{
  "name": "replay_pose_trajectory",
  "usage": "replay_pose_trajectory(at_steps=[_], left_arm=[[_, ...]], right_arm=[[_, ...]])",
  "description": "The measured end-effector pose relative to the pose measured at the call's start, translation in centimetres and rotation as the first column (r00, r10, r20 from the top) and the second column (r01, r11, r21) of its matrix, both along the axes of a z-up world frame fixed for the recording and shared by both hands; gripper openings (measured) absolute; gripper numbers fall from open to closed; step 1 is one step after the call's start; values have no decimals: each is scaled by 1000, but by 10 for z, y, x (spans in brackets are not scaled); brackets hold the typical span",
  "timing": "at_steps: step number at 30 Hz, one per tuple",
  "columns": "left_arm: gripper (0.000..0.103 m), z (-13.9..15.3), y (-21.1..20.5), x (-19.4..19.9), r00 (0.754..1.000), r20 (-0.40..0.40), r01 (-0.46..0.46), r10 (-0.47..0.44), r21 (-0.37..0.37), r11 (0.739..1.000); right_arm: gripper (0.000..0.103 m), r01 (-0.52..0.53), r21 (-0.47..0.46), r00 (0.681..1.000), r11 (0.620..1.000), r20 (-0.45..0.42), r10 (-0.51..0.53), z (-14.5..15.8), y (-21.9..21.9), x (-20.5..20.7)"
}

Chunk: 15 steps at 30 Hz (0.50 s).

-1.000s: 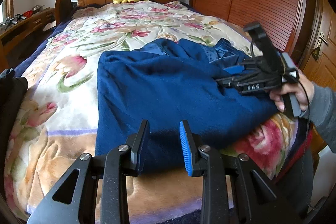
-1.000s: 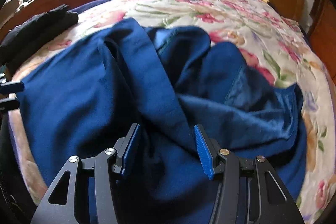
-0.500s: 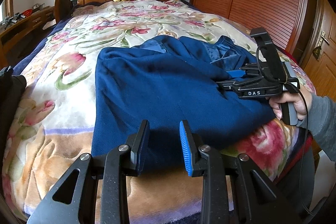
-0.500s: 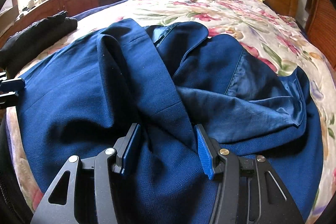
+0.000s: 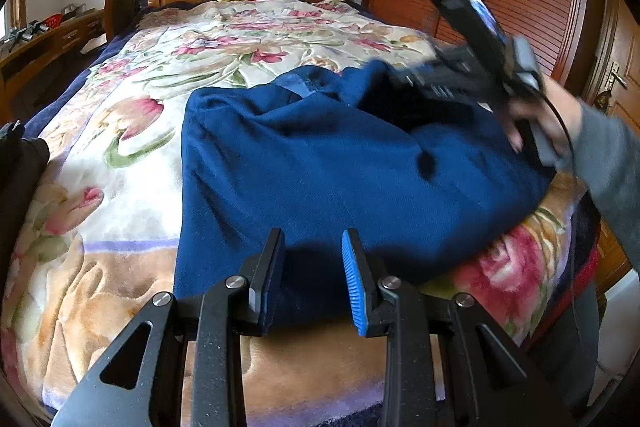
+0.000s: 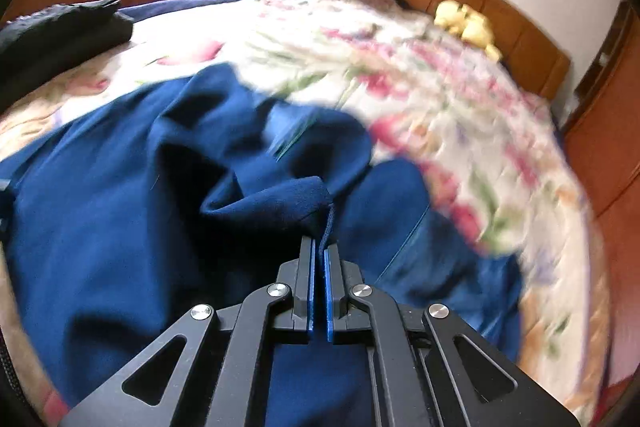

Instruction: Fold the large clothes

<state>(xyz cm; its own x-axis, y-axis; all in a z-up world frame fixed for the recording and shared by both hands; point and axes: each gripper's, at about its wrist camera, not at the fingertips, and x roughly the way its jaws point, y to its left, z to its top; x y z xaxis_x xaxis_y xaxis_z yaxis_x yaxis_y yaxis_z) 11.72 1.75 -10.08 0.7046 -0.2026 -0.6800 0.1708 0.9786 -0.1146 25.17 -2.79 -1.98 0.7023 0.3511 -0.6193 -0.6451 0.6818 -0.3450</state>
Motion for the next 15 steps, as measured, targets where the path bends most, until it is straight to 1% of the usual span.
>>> replay_pose_trajectory(at_steps=[4,7,9,10,12,13,14,15], left_arm=[[30,1,4,0,1000,5,-1,1,-3,1000],[30,2,8,0,1000,10,-6,6,-7,1000],[30,2,10,0,1000,13,-10,10,-9,1000],[30,2,11,0,1000,14,-10,10,-11,1000],[30,2,12,0,1000,13,-12,12,-12,1000],[30,1,12,1,1000,12,-12,12,-15,1000],[30,1,11,1,1000,11,-12,12,-19,1000],[30,1,12,2,1000,9,-12,12,-25,1000]], right_arm=[[3,35,-46,996,998,78,-32,16,25,30],[3,46,-54,996,998,84,-41,21,43,50],[3,51,-90,994,995,98,-42,15,56,58],[3,52,-111,995,992,91,-42,8,60,63],[4,51,-128,999,990,-8,-52,-7,67,79],[5,68,-129,997,989,-30,-72,-12,67,87],[13,92,-118,995,989,-35,-97,-13,63,92],[20,115,-78,991,990,-53,-119,-11,54,97]])
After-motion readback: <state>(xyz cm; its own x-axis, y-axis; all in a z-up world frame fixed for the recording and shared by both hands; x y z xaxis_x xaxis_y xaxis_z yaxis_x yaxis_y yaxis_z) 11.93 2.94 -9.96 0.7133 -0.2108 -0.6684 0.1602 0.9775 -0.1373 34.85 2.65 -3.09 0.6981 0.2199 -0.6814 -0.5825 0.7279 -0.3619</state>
